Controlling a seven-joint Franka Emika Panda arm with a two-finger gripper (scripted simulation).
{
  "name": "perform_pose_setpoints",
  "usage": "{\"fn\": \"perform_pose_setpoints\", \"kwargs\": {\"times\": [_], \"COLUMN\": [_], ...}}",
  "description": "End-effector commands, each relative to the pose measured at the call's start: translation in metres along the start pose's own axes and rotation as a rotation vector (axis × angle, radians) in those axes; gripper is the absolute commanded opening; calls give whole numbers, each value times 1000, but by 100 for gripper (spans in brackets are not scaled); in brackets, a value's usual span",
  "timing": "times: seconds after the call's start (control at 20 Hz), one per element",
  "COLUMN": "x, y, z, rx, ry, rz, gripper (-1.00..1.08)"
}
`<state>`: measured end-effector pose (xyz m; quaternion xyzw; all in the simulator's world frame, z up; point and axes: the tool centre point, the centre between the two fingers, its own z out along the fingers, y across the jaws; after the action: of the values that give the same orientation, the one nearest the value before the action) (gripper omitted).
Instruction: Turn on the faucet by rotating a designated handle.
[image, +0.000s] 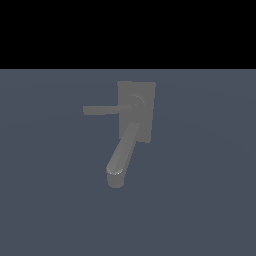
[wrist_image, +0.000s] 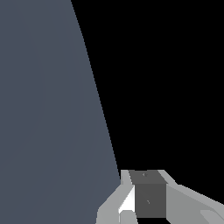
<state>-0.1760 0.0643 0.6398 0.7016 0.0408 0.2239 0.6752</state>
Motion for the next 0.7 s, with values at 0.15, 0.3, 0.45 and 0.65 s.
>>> {"fn": "perform_pose_setpoints", "kwargs": {"times": [0.15, 0.3, 0.45, 0.65], "x": [7, 11, 14, 15], "y": [-2, -6, -9, -10], "z": [-5, -9, -13, -14], "rx": [-30, -27, -20, -16], "ry": [19, 33, 45, 49], "rz": [-25, -50, -73, -80], "gripper": [-100, -100, -100, -100]}}
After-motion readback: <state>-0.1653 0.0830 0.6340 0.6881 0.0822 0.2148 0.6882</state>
